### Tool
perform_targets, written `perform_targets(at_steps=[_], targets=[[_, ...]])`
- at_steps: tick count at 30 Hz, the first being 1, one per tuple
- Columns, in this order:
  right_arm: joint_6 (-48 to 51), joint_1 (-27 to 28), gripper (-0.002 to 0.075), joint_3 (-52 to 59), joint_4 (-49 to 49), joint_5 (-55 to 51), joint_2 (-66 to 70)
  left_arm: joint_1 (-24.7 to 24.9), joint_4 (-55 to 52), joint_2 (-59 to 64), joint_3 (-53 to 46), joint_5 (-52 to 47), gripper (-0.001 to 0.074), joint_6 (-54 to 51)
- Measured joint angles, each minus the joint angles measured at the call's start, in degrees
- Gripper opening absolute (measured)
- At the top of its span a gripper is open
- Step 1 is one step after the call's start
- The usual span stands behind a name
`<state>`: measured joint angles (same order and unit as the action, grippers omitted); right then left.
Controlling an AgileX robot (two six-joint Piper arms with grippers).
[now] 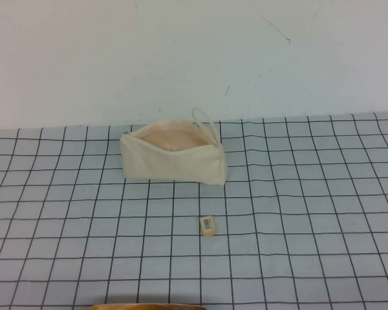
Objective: Put eraser into pencil case
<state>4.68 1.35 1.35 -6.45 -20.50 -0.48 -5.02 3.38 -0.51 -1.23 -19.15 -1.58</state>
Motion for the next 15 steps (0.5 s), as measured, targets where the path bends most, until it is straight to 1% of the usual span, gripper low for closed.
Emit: perform_targets(at_steps=[15], targets=[[0.0,0.0,-0.0003,0.0,0.9,0.4,0.0,0.0,0.0,0.0,0.0,0.0,-0.0001,0.0]])
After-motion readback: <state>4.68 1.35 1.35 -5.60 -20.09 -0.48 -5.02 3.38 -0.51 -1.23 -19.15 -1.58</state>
